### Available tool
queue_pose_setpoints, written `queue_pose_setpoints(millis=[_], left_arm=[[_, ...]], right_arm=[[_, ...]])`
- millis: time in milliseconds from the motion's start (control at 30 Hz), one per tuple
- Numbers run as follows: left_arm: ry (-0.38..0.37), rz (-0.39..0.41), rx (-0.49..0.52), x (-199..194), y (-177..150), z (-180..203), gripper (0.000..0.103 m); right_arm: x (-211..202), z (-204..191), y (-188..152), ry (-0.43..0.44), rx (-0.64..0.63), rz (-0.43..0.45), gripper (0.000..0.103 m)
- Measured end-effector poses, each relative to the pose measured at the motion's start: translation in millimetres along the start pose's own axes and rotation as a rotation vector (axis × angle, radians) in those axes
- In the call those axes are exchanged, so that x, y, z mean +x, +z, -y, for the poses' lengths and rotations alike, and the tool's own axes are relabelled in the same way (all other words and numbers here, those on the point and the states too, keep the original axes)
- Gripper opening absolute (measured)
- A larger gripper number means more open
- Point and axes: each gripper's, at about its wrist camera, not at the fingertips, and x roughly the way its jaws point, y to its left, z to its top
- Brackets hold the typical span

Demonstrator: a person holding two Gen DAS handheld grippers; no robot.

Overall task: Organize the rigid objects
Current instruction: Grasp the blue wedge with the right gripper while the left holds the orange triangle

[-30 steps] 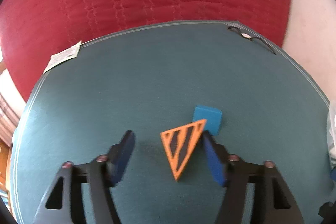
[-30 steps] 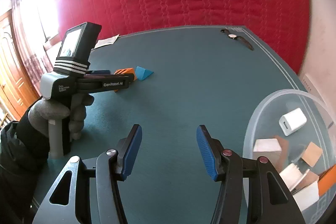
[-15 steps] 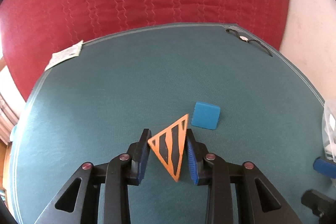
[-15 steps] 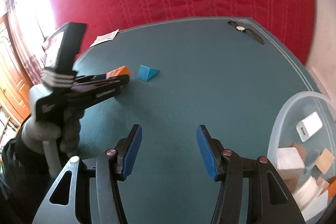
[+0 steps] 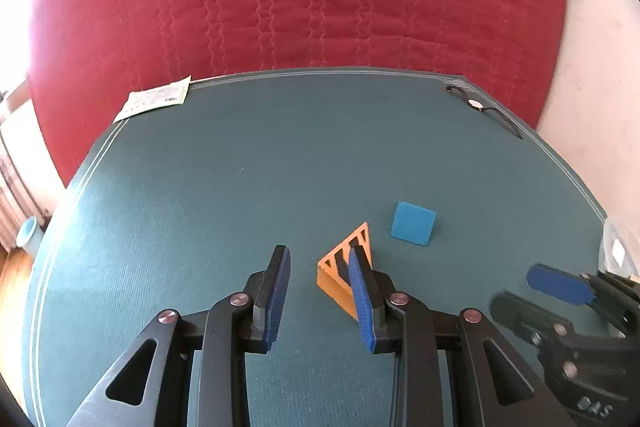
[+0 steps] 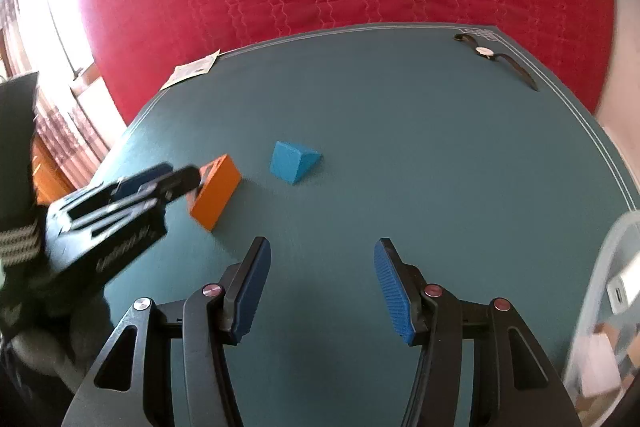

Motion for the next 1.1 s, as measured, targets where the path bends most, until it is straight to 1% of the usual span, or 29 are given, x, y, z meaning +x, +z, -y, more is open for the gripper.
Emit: queue_pose_setpoints(millis=[200,367,600,733,800,833,900,1100], left_arm=[[-0.001,0.011,-0.034,-3,2,-9,0.033],[0.016,-0.006,-0.093,1,2,-21,0.034],[0.028,-0.025,-0.157,5,2,-36,0.035],[0.025,-0.029,-0.168,5,1,-39,0.035],[0.024,-0.028,-0.166,5,1,-39,0.035],[0.025,-0.028,-0.166,5,1,-38,0.035],[0.024,-0.029,-0.163,5,1,-39,0.035],[0.021,-0.028,-0.155,4,1,-39,0.035]], right_arm=[[20,-8,24,0.007,0.021,0.011,0.056],[40,-13,41,0.012,0.018,0.016,0.056],[63,-21,52,-0.002,0.001,0.011,0.055],[73,-24,54,-0.012,-0.007,0.0,0.055],[77,-25,54,-0.025,-0.016,-0.01,0.049],[79,-26,53,-0.035,-0.025,-0.007,0.048],[79,-28,52,-0.053,-0.046,-0.001,0.041],[78,-26,50,-0.059,-0.06,0.006,0.038]])
